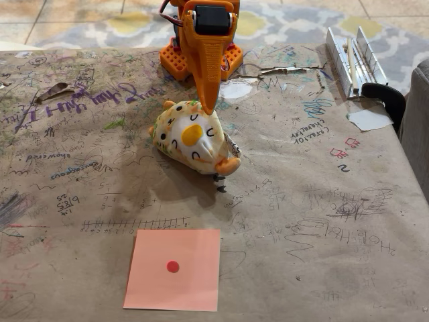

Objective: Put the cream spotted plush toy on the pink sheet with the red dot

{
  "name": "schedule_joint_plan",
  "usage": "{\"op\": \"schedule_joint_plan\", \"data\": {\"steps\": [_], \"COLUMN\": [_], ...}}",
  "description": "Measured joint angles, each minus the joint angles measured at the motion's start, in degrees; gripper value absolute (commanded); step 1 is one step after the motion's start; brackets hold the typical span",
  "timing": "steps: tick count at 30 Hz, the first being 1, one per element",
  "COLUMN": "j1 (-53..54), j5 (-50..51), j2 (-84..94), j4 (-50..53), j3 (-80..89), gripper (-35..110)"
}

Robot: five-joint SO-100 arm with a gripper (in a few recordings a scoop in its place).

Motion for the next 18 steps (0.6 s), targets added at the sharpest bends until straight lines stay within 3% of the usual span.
{"op": "schedule_joint_plan", "data": {"steps": [8,18], "j1": [-1.49,-2.99], "j5": [-6.24,-23.91], "j2": [-0.09,-9.14], "j4": [1.05,5.54], "j3": [0.00,-3.34], "gripper": [0,0]}}
